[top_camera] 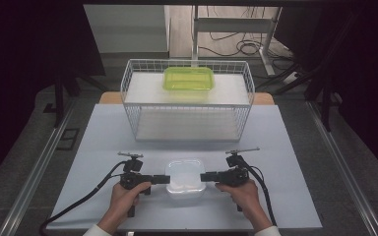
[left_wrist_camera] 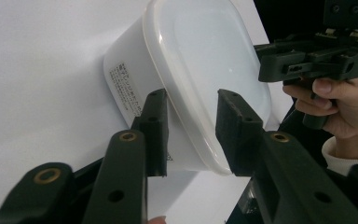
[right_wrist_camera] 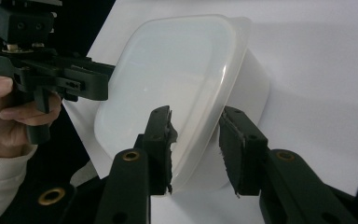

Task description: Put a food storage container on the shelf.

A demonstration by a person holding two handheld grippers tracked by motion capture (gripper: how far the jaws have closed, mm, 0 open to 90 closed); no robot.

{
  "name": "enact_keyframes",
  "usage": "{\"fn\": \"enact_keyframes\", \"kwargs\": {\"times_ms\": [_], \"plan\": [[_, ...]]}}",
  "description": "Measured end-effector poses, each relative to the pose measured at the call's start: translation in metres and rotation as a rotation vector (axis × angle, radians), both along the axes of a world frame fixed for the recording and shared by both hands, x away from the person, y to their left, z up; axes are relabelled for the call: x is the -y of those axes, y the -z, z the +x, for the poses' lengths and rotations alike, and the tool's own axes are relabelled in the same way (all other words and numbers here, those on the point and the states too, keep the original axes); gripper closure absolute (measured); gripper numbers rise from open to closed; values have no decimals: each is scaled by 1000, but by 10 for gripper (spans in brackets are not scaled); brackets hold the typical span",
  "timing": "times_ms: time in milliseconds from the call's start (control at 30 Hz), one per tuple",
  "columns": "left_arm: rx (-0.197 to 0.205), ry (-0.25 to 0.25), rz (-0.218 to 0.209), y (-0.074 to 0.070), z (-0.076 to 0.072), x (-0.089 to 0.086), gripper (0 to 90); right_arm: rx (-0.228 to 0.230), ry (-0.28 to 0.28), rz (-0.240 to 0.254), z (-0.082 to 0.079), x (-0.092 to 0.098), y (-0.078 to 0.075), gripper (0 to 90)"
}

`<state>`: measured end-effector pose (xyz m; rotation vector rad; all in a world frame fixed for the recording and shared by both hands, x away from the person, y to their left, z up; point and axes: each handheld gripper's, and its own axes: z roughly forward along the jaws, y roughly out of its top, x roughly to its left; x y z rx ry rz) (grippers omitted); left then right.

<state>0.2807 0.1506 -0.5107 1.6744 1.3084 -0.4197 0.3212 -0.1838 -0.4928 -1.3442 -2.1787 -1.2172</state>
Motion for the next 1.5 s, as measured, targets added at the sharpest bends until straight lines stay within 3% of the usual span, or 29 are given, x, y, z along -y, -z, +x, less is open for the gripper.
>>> {"fn": "enact_keyframes", "kwargs": {"times_ms": [300,800,1500], "plan": [[6,-19,-21,-2,-3,-2,707,-15,22,37,-1,4,-1,707],[55,-34,2,-7,-6,-4,764,56,2,35,-6,2,-9,767],[83,-22,4,-10,-8,-4,785,93,-11,27,-6,4,-11,787]]}}
